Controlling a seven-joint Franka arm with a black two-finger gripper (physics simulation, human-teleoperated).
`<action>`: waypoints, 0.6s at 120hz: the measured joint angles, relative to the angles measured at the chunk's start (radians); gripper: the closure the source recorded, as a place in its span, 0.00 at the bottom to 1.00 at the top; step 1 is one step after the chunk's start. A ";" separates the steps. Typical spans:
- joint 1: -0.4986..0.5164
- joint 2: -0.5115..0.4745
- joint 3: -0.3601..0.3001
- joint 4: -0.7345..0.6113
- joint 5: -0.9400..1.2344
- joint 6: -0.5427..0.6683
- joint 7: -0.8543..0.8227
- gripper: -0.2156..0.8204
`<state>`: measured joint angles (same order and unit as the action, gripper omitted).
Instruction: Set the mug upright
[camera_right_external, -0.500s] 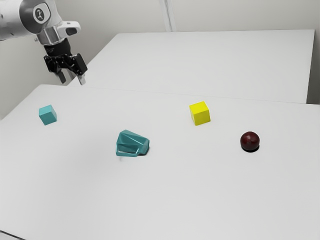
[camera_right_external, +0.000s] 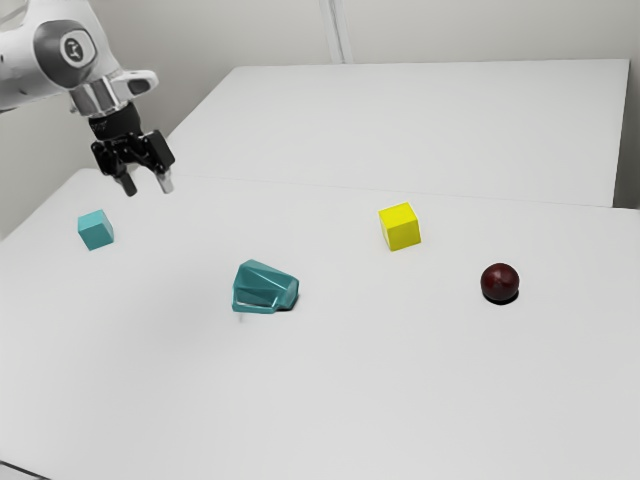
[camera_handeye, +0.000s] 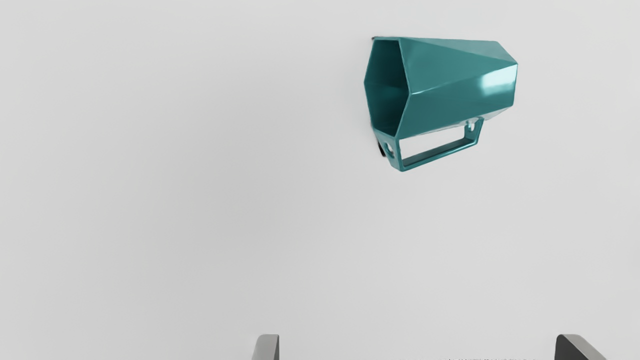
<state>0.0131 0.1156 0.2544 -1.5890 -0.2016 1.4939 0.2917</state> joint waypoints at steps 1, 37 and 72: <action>0.001 0.000 0.003 -0.006 -0.013 0.000 0.001 0.21; 0.003 0.013 0.017 -0.216 -0.303 0.148 0.096 0.21; 0.038 0.140 0.017 -0.249 -0.464 0.264 0.231 0.21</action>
<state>0.0511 0.2560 0.2719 -1.8376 -0.6659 1.7581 0.5232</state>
